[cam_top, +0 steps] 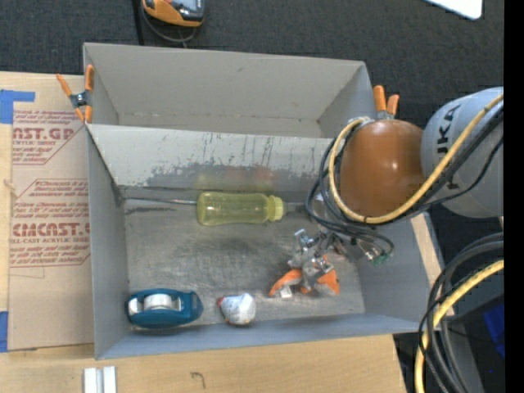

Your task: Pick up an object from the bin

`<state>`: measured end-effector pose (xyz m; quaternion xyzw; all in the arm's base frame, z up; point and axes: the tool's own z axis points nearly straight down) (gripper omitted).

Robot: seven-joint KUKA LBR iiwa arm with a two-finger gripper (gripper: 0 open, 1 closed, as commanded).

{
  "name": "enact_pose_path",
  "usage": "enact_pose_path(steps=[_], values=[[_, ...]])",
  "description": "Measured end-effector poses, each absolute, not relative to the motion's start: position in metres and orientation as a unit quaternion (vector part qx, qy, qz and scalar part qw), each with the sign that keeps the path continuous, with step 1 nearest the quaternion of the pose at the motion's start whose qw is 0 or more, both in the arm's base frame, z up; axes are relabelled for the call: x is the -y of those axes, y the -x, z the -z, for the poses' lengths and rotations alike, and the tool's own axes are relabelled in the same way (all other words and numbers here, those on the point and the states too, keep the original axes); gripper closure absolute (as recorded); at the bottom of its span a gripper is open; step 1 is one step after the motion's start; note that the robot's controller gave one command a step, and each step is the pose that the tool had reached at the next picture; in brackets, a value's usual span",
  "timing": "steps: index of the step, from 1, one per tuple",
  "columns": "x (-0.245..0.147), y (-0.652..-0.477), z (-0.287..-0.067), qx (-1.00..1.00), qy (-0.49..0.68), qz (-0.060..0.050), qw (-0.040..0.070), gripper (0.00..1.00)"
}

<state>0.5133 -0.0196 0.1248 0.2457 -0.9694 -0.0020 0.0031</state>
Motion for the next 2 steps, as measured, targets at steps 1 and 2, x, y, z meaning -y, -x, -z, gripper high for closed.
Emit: enact_pose_path(steps=[1,2], values=[[0.030,-0.520,-0.171,0.974,-0.227,0.001,0.000,1.00],[0.022,-0.508,-0.236,0.970,-0.241,0.001,-0.001,1.00]])
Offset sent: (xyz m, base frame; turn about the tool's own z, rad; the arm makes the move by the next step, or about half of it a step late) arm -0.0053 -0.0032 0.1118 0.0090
